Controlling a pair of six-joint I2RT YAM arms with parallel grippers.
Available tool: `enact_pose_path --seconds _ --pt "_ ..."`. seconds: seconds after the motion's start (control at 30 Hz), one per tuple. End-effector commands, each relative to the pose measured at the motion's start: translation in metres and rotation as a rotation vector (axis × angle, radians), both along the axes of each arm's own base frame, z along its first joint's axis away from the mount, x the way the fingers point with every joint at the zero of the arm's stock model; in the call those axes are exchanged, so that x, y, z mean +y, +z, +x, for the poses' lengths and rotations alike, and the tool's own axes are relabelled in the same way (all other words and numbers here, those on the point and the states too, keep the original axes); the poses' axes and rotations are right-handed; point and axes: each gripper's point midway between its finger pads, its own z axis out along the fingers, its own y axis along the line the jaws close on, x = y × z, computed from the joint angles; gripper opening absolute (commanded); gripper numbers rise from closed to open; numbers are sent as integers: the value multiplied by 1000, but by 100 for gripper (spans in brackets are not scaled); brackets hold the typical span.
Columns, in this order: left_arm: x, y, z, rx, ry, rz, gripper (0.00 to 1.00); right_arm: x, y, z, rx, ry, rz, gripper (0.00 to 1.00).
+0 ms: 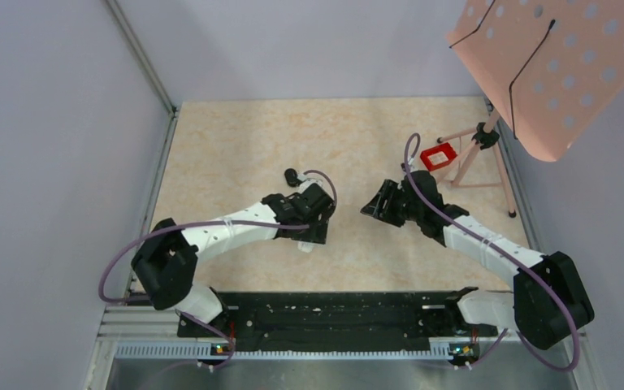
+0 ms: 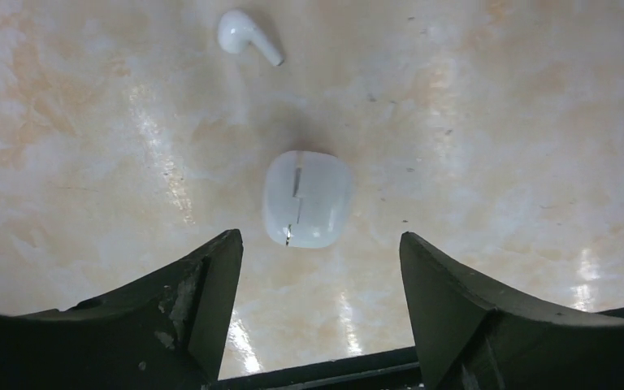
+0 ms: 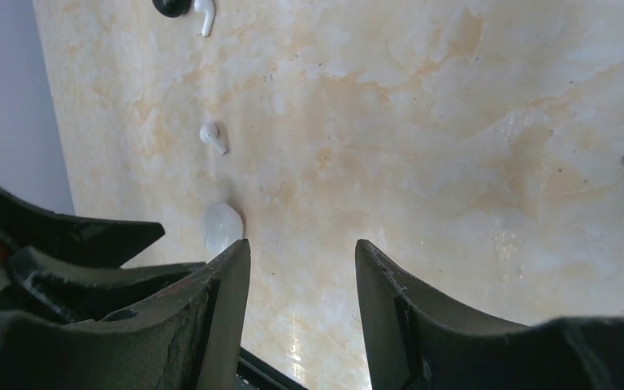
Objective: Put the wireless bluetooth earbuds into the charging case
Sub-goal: Place the charging case at the center of the board, then pick up the charging case from the center of the board.
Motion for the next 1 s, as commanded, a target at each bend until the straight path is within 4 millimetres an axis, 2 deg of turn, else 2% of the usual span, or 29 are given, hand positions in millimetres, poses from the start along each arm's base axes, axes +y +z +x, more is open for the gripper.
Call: enact_pose_path --seconds 0.0,0.13,0.3,0.47,0.7,0.87,0.97 --pt "-11 30 10 -135 36 102 75 3 21 13 -65 0 27 50" --pt "-19 24 9 -90 83 139 72 6 21 13 -62 6 40 50" --pt "-19 7 3 -40 85 170 73 5 23 12 -69 9 38 50" --pt "-14 5 -4 -38 100 132 74 5 24 10 -69 13 39 50" --pt "-8 -5 -16 30 215 24 87 8 26 11 -74 26 53 50" --pt "-21 -10 -19 84 339 -128 84 9 27 11 -76 33 56 50" --pt "-21 -12 -13 82 388 -125 84 10 28 11 -77 35 57 50"
